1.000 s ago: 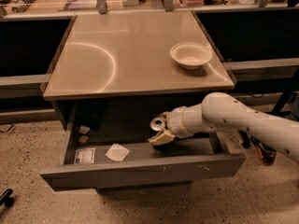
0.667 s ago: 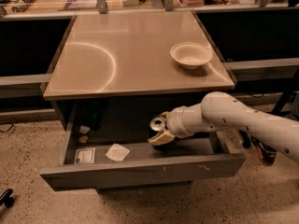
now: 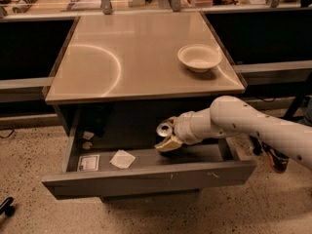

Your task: Place pepsi can into top drawer

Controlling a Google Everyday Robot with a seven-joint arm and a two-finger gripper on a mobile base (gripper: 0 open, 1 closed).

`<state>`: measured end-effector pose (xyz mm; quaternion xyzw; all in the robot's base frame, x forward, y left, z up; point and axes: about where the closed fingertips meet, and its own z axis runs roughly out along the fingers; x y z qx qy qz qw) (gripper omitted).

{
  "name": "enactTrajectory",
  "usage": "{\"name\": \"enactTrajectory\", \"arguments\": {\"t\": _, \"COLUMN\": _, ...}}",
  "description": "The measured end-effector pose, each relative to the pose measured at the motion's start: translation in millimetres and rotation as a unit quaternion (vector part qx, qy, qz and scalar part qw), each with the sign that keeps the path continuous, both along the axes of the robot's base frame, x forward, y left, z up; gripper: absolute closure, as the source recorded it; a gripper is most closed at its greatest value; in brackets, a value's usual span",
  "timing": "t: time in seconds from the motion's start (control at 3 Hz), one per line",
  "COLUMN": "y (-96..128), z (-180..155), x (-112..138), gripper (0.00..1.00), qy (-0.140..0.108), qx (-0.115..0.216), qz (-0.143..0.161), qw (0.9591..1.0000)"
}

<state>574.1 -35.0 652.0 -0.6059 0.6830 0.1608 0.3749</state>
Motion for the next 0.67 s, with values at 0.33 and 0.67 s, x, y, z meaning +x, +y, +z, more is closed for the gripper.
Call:
{"name": "enactTrajectory", "arguments": {"t": 0.33, "y": 0.0, "z": 0.0, "x": 0.0, "gripper": 0.11, "qy": 0.0, "qx": 0.0, "qz": 0.0, "qw": 1.0}}
{"name": "enactTrajectory", "arguments": {"t": 0.67, "y": 0.1, "z": 0.0, "x": 0.0, "gripper": 0.0, "qy": 0.0, "qx": 0.0, "qz": 0.0, "qw": 1.0}}
